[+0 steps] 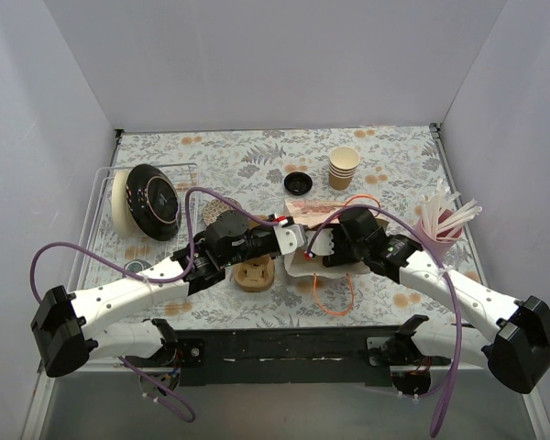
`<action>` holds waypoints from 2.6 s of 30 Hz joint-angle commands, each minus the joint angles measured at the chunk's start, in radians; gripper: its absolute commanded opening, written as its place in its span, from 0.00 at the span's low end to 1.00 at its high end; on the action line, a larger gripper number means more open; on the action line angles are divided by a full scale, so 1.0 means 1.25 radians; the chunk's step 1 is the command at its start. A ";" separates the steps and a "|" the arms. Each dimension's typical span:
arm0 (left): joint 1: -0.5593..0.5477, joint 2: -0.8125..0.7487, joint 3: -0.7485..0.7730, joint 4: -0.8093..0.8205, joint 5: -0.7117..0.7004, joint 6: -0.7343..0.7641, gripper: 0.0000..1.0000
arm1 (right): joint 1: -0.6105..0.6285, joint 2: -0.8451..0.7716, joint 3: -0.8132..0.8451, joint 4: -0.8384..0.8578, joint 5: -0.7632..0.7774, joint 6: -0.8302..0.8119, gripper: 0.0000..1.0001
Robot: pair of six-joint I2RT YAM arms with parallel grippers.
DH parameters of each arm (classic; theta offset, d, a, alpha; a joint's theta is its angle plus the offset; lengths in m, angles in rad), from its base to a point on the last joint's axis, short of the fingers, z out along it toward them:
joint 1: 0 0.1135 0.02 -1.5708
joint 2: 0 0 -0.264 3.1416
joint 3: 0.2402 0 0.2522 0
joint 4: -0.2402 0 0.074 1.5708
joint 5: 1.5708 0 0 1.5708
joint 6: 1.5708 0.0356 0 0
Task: Pack the takeout coffee
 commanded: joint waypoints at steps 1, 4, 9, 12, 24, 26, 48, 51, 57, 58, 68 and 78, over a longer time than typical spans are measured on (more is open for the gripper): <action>-0.005 0.000 0.029 0.017 0.021 -0.005 0.00 | -0.003 -0.012 -0.039 0.088 0.006 -0.015 0.34; -0.005 0.002 0.031 0.014 0.021 -0.006 0.00 | -0.004 -0.007 -0.045 0.089 -0.008 -0.009 0.34; -0.005 0.003 0.032 0.017 0.021 -0.008 0.00 | -0.009 0.002 -0.053 0.086 -0.013 0.003 0.35; -0.005 0.004 0.031 0.018 0.022 -0.010 0.00 | -0.010 0.007 -0.056 0.086 -0.005 0.006 0.35; -0.004 0.003 0.034 0.018 0.022 -0.011 0.00 | -0.026 0.046 -0.055 0.077 -0.008 0.031 0.36; -0.005 0.002 0.034 0.017 0.021 -0.011 0.00 | -0.030 0.051 -0.054 0.076 -0.014 0.036 0.36; -0.005 -0.001 0.044 0.003 0.013 -0.019 0.00 | -0.041 0.072 -0.011 0.077 -0.003 0.062 0.64; -0.005 0.004 0.054 0.003 0.008 -0.028 0.00 | -0.041 0.057 0.008 0.056 -0.002 0.058 0.73; -0.004 0.021 0.072 -0.002 0.000 -0.041 0.00 | -0.041 0.023 0.022 0.021 -0.007 0.050 0.99; -0.005 0.024 0.077 -0.005 -0.001 -0.044 0.00 | -0.041 0.018 0.028 0.013 -0.008 0.049 0.99; -0.004 0.072 0.131 -0.032 -0.020 -0.082 0.00 | -0.045 -0.019 0.069 -0.036 -0.030 0.051 0.99; -0.003 0.117 0.190 -0.079 -0.013 -0.116 0.00 | -0.056 -0.066 0.080 -0.062 -0.054 0.051 0.99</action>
